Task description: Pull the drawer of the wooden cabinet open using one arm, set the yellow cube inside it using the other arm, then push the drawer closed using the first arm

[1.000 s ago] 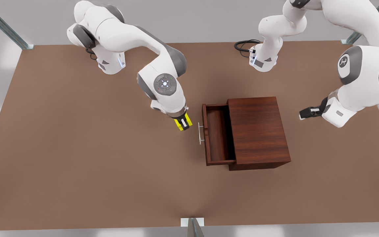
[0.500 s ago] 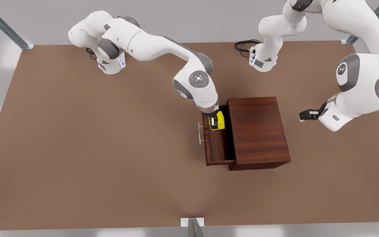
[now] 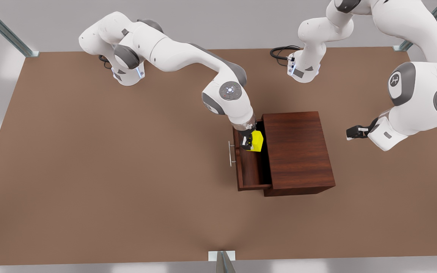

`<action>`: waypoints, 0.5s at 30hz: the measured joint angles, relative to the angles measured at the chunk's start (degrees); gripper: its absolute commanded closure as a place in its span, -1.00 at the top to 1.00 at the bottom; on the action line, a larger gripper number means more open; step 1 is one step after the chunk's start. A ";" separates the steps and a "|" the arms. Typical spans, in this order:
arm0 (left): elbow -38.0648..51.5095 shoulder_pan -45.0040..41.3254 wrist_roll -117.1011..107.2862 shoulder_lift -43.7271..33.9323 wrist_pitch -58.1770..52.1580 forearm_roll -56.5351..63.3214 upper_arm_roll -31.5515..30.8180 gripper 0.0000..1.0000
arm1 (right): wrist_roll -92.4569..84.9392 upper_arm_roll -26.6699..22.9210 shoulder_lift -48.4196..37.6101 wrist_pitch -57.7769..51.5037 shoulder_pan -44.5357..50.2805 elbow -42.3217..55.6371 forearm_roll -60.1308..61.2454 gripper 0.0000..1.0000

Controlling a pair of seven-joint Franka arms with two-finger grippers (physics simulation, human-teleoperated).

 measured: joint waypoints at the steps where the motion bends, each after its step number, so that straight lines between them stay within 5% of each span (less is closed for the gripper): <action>1: -0.10 -0.02 0.12 -0.06 -0.01 0.02 -0.02 1.00 | 0.64 -0.29 0.41 0.05 0.45 -0.04 0.00 1.00; 15: -0.31 -0.10 1.25 -0.23 0.03 0.07 -0.10 1.00 | 6.71 -2.82 5.49 0.73 3.31 -0.53 -1.32 1.00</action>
